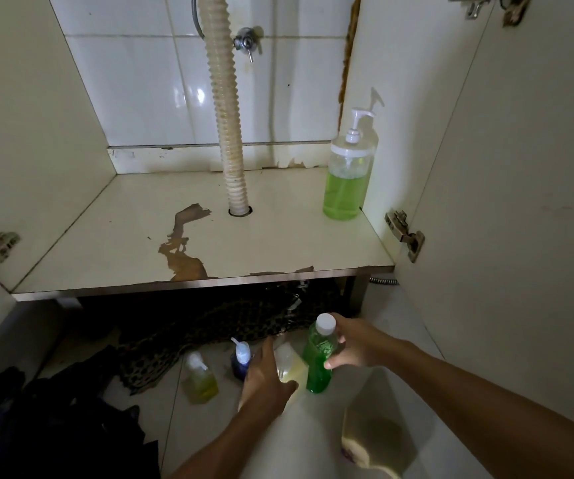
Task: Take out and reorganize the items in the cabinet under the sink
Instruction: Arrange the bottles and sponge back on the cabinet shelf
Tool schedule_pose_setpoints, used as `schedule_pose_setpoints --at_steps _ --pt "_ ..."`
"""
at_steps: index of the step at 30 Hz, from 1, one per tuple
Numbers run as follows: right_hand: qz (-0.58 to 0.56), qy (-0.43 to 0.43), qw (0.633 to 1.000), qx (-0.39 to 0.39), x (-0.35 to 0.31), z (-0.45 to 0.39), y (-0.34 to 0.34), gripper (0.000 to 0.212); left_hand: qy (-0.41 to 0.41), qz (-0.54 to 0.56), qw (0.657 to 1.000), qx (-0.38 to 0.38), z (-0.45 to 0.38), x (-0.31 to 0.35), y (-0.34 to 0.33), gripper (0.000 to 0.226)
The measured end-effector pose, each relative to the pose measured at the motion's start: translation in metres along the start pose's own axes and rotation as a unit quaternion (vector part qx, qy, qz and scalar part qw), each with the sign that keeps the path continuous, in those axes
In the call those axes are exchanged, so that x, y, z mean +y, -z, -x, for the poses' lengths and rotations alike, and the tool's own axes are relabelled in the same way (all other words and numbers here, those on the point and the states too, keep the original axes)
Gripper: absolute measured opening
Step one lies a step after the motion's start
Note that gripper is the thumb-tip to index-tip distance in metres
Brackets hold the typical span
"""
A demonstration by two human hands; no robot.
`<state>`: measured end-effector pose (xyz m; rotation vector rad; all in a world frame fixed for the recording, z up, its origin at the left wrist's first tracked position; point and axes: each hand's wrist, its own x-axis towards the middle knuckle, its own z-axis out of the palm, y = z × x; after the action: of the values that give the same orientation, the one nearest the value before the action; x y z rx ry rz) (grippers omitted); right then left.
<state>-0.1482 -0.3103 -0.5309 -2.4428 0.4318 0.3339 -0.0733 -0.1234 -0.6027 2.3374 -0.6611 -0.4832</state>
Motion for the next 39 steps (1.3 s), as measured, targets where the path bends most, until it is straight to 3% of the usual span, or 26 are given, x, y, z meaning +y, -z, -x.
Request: schedule_pose_setpoints --at_steps 3,7,15,19,25,29,33,39 --pt "-0.031 -0.006 0.999 0.017 0.001 0.000 -0.004 0.080 0.021 0.063 0.998 0.010 0.004 -0.003 -0.005 0.092" --pt "-0.069 -0.012 0.996 0.048 0.000 -0.001 -0.013 0.081 0.021 0.038 0.999 0.004 0.006 -0.004 -0.005 0.077" --pt "-0.107 -0.034 0.989 0.095 -0.001 -0.001 -0.020 0.061 0.024 0.027 0.999 -0.019 0.007 0.002 0.007 0.065" --pt "-0.120 -0.044 0.983 0.135 0.002 0.005 -0.004 0.056 0.030 0.038 0.999 -0.022 0.010 0.008 0.020 0.070" --pt "-0.121 -0.037 0.963 0.237 -0.021 0.016 0.044 0.037 -0.030 0.029 0.999 -0.017 0.007 0.040 0.064 0.078" --pt "-0.121 -0.070 0.939 0.313 -0.058 0.023 0.082 0.061 -0.090 0.024 0.996 -0.005 -0.004 0.074 0.106 0.075" --pt "-0.145 -0.072 0.900 0.405 -0.089 0.016 0.124 0.069 -0.145 0.002 0.989 0.020 -0.023 0.106 0.152 0.078" --pt "-0.154 -0.056 0.890 0.426 -0.112 -0.031 0.171 0.081 -0.146 0.016 0.984 0.099 -0.075 0.133 0.191 0.082"
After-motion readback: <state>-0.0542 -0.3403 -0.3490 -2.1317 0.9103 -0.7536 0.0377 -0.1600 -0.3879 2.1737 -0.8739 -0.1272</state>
